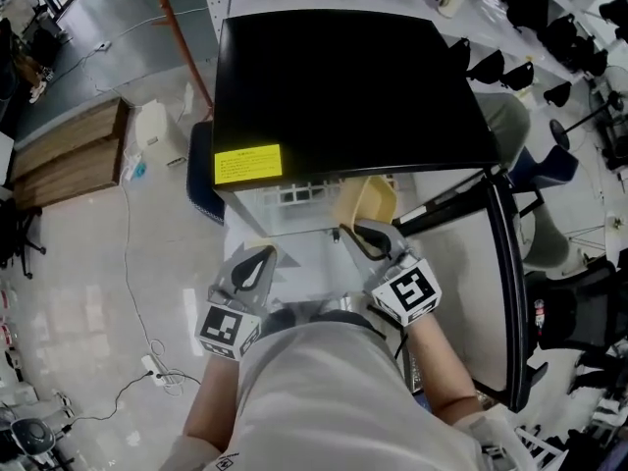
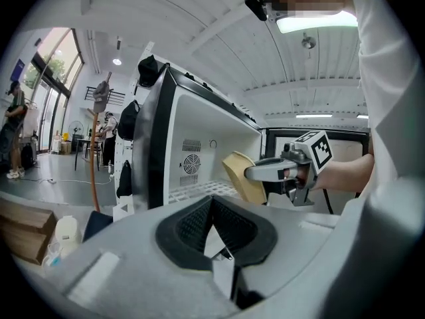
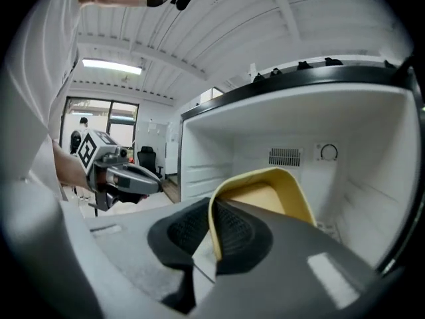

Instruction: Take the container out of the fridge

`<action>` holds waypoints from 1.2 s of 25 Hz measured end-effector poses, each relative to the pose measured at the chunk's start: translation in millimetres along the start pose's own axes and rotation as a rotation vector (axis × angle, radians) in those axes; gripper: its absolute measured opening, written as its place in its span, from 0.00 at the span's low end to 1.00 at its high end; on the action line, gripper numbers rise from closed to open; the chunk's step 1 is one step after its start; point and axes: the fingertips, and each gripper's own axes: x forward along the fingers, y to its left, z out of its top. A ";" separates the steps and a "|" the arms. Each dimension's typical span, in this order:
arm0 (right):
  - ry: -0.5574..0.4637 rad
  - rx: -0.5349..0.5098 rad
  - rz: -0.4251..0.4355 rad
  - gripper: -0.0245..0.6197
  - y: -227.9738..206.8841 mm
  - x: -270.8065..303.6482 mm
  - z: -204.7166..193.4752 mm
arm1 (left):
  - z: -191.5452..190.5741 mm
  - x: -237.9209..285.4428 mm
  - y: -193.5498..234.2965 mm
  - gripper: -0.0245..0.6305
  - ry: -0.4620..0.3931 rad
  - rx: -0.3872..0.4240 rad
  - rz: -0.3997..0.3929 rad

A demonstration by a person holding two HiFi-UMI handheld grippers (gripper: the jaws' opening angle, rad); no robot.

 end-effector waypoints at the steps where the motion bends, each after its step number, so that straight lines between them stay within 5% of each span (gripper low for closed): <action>1: -0.009 0.028 -0.007 0.06 0.0 -4.0 -0.3 | 2.0 1.9 -2.3 0.05 -0.003 0.004 -0.013; 13: -0.138 0.229 -0.137 0.06 -4.1 -56.6 1.3 | 22.4 35.7 -28.4 0.05 -0.049 0.011 -0.169; 30: -0.196 0.282 -0.219 0.06 -6.0 -88.1 -9.6 | 40.8 69.6 -51.5 0.05 -0.088 0.015 -0.330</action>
